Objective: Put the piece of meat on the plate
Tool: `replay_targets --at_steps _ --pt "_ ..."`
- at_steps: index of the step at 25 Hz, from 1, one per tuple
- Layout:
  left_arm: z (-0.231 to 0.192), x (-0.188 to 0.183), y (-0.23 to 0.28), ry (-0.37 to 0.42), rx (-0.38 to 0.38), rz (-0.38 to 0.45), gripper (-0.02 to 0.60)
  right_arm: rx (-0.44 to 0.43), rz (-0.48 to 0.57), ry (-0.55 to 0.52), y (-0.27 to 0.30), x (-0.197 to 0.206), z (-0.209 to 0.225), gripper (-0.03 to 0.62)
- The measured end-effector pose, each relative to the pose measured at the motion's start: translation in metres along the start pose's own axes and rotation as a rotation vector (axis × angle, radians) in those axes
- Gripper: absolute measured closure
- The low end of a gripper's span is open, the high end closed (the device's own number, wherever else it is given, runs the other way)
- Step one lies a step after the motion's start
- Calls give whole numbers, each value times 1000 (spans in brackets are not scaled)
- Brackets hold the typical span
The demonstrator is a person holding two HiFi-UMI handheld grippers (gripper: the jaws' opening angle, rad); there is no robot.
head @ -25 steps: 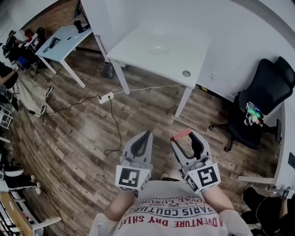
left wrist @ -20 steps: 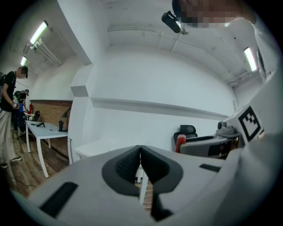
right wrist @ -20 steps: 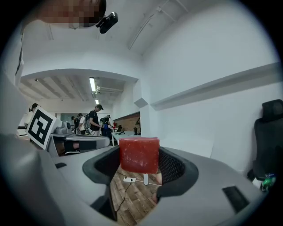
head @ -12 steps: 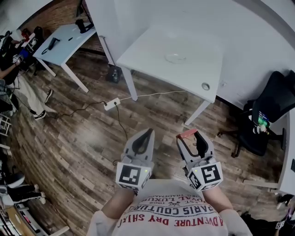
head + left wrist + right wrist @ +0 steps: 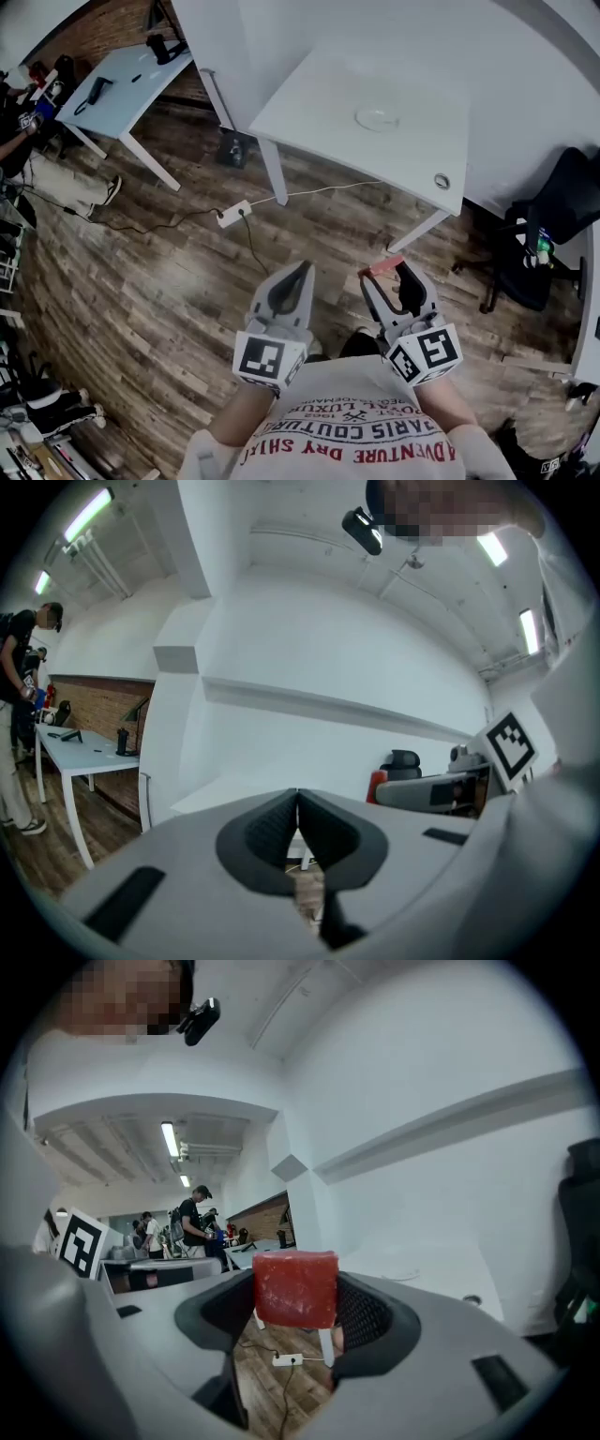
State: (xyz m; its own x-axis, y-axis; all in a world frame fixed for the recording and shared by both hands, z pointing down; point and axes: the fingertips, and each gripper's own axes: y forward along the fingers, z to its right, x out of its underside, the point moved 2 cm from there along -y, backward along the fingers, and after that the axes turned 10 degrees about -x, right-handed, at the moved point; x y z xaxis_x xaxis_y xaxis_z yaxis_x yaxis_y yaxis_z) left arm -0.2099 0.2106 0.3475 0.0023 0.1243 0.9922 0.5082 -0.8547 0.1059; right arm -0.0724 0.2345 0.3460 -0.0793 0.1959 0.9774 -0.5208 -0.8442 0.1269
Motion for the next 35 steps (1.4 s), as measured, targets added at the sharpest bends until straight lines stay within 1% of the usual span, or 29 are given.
replay_targets --at_steps 2,6,9,13,21,25,28,35 --pt "-8 3 4 -22 -10 -9 574 -9 -18 35 10 5 2 318" --pt "-24 4 29 -2 -35 -16 575 -5 -51 22 38 10 18 318" --pt "-34 1 58 12 -52 -21 574 -12 -49 5 64 6 40 318" --pt "-39 -12 110 31 -75 -5 574 -24 -29 -32 99 -11 83 318" --pt "-38 -42 231 47 -100 18 574 -33 -16 -49 155 -49 186 318" --pt "-27 -53 286 66 -83 23 574 -19 -16 -39 174 -61 238 318" --pt "-19 -57 319 74 -59 27 574 2 -25 -27 182 -63 270 318" --pt "-30 -49 384 84 -2 -25 574 96 -97 30 210 -55 320 318"
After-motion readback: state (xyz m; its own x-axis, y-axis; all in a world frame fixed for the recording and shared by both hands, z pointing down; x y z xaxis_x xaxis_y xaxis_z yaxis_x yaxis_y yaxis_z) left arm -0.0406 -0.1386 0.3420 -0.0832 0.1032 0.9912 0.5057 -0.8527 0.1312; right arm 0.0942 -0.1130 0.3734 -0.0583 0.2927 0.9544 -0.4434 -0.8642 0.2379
